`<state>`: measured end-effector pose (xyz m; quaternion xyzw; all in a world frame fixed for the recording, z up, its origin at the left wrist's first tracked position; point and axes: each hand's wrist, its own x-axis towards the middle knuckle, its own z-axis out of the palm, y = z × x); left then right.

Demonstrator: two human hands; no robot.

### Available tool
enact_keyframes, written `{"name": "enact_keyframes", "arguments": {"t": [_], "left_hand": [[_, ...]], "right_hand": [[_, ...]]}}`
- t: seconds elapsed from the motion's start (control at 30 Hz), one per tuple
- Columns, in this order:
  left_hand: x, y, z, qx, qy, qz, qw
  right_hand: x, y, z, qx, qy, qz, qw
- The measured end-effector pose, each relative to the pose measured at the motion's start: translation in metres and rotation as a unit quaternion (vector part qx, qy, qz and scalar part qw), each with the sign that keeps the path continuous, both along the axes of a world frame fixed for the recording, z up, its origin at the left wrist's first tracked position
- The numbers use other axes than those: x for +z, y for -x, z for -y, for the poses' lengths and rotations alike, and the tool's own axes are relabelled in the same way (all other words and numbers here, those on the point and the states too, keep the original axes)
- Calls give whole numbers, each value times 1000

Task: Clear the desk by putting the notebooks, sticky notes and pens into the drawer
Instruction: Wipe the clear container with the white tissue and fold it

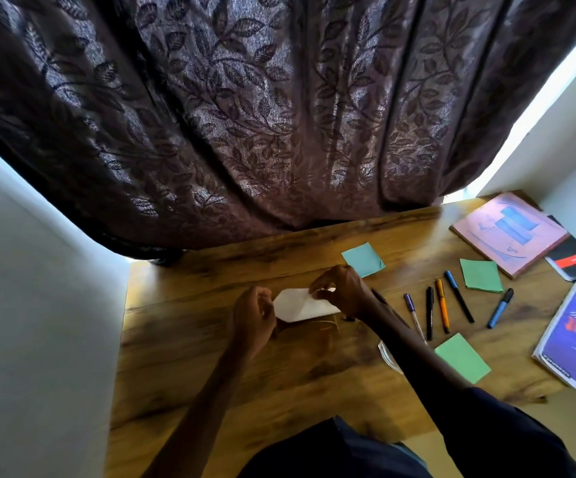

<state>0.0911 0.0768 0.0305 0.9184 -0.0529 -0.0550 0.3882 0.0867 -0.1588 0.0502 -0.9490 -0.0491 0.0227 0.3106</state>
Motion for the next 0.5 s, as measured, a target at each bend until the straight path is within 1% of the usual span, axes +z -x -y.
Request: {"name": "enact_keyframes", "arguments": {"t": [0.1, 0.17, 0.23, 0.3, 0.37, 0.43, 0.5], "left_hand": [[-8, -1, -5, -11, -1, -19, 1000], [-11, -1, -7, -53, 13, -16, 998], [-11, -1, -7, -116, 16, -21, 993], [-14, -2, -3, -174, -17, -12, 985], [-17, -5, 7, -207, -60, -22, 976], [-19, -10, 17, -220, -89, -42, 970], [-26, -17, 23, -212, -94, -35, 972]], "right_hand": [[-4, -1, -4, 7, -6, -25, 1000], [-3, 1, -6, 14, -10, -19, 1000], [0, 4, -7, 16, -18, -8, 1000], [2, 8, -7, 16, -28, -2, 999], [3, 10, -6, 15, -39, 5, 999], [6, 10, -4, 7, -51, 22, 998], [8, 10, -2, -8, -54, 35, 998]]}}
